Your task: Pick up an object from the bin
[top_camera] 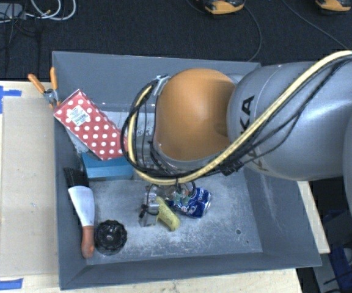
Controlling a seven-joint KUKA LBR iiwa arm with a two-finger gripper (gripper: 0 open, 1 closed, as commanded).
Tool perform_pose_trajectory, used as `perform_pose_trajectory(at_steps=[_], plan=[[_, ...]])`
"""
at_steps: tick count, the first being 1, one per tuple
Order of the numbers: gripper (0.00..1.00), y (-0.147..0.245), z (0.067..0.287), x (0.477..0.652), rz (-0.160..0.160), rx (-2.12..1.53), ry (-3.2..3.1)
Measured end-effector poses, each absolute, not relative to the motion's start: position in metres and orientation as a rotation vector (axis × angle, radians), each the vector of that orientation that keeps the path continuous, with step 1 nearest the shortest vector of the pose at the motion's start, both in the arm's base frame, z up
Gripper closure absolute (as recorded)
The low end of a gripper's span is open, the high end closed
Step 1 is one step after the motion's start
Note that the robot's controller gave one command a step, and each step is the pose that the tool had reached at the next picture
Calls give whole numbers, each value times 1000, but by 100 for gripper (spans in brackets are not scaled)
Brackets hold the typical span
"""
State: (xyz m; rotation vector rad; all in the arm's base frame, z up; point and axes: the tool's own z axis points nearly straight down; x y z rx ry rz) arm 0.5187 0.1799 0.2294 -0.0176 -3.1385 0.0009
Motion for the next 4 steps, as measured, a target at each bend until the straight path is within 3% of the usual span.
perform_pose_trajectory(at_steps=[1, 2, 3, 4], plan=[[0, 180, 229, 519, 1, -18, -3138], [0, 152, 219, 497, 0, 53, -3138], [0, 131, 217, 500, 1, 51, -3137], [0, 115, 165, 503, -1, 185, -3137]])
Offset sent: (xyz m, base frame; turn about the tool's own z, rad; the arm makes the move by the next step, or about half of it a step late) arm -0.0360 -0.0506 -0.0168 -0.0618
